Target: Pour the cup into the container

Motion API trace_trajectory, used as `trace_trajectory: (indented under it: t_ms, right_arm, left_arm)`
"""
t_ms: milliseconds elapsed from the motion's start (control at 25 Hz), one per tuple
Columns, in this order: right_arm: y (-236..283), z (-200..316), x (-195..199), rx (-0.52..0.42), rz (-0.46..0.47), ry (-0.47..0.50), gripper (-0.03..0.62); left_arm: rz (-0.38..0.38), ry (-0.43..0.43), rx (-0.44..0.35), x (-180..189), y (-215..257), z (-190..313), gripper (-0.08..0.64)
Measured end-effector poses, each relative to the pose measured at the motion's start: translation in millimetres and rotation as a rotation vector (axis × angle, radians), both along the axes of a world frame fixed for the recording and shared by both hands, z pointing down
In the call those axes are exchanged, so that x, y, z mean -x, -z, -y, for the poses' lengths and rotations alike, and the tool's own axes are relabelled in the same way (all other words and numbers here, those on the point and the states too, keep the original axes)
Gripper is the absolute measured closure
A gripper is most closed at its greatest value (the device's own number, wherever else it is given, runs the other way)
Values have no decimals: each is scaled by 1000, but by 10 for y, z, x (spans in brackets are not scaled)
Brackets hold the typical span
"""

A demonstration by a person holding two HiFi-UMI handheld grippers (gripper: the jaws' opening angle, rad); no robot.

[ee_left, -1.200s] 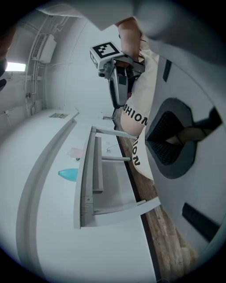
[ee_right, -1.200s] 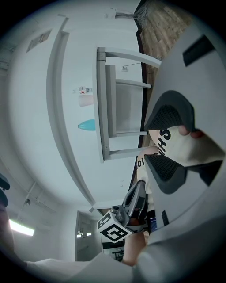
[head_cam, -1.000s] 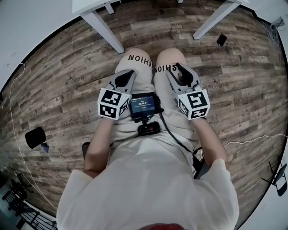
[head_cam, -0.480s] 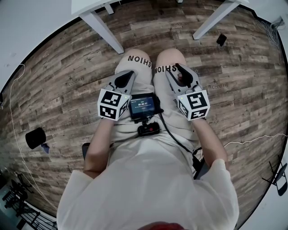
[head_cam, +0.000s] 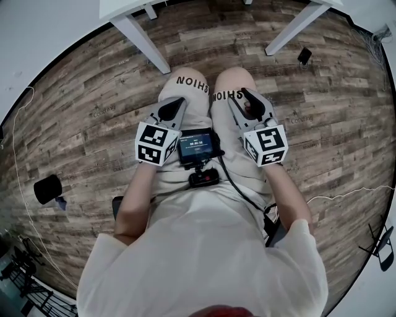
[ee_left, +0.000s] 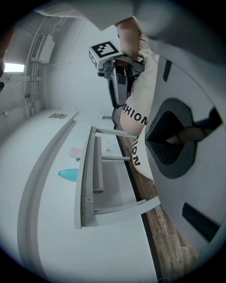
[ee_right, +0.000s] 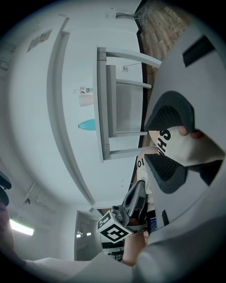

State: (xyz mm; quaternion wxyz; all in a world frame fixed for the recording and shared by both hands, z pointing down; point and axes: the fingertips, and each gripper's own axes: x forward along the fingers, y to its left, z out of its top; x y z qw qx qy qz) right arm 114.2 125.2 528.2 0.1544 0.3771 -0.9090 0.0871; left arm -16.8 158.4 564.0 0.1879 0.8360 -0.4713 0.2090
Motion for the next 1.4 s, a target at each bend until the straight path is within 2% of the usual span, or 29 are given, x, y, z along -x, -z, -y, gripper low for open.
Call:
trace_trajectory:
  t_ms: [1400]
  right_arm:
    - [14, -35, -26, 5, -4, -11, 454]
  left_arm:
    - [5, -4, 0, -20, 13, -51, 549]
